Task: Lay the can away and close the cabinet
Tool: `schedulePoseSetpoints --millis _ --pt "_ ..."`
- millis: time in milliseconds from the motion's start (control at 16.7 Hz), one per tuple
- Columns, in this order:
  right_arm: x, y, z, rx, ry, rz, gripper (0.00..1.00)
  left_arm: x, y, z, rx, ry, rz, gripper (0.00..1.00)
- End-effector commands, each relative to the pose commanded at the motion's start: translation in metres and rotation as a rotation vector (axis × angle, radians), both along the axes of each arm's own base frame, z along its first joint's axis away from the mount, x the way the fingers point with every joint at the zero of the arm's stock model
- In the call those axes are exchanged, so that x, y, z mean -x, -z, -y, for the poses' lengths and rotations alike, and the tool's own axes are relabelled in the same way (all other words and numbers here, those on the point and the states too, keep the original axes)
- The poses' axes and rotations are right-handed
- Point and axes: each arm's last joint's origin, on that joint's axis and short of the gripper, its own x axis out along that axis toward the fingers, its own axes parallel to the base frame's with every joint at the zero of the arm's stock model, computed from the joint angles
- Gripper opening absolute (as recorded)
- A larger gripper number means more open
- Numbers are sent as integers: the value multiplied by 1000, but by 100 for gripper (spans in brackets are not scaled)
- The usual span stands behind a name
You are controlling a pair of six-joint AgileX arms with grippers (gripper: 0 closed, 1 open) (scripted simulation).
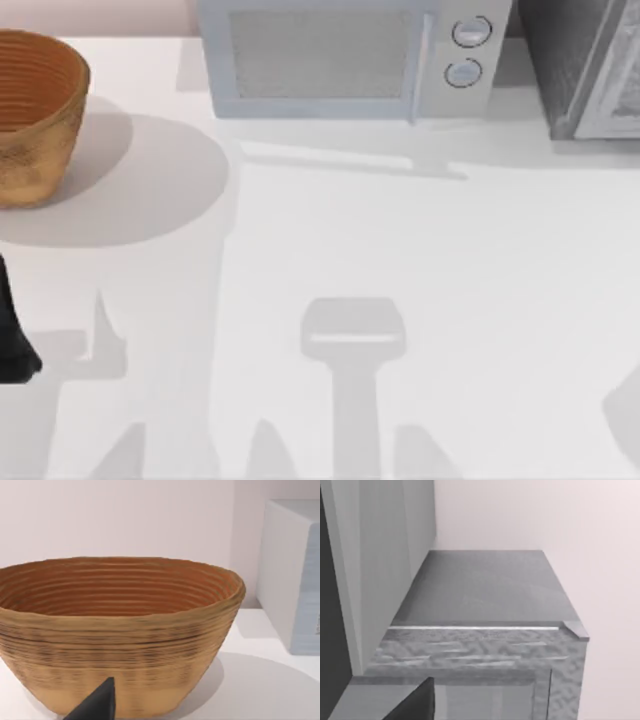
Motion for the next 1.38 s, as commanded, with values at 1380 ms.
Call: schedulePoseSetpoints --millis 1380 --pt "-64 0 -286 0 5 -1 100 0 0 0 0 0 0 100"
